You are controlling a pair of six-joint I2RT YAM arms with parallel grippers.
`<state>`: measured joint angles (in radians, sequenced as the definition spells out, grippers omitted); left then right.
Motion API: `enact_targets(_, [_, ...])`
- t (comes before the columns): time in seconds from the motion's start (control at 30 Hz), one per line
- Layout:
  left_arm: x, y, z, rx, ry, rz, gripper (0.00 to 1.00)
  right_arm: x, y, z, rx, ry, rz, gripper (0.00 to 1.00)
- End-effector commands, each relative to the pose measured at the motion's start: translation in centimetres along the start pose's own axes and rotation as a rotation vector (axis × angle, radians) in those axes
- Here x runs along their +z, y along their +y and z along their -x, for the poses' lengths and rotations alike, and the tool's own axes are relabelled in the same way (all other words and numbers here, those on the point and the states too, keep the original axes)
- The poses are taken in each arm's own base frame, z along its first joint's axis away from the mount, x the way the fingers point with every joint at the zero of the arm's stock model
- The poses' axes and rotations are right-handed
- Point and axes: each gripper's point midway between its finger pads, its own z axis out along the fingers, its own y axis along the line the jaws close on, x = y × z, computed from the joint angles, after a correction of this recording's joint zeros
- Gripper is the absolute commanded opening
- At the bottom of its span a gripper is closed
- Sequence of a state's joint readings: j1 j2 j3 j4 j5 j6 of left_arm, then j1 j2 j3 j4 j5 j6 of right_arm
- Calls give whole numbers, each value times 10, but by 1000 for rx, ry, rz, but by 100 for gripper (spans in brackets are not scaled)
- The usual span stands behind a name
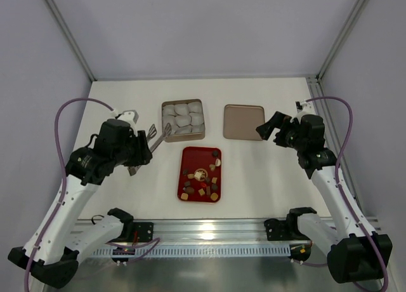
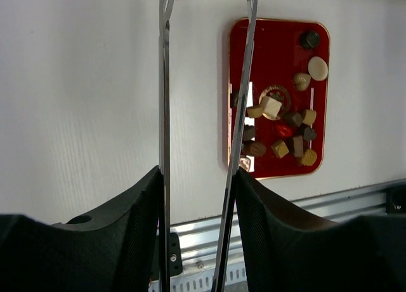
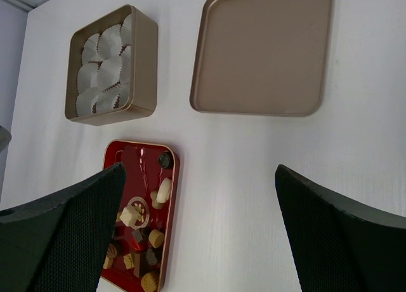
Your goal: Pack the chocolate
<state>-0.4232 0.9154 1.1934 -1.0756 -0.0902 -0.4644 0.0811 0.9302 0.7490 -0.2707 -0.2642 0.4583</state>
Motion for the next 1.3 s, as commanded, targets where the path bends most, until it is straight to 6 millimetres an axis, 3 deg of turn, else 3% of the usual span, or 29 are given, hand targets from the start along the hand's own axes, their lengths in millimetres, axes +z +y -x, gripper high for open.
enact_targets(0.0, [-12,-15,-20,31,48,-95,48,0,8,13,-28,-36,22,100])
enact_targets(0.53, [-12,-60,-72,217,213,-265,46,3,6,12,-33,-24,9,100])
enact_targets(1.27, [36,-124,-79,341,223,-271,45,3,4,10,-32,-18,4,100])
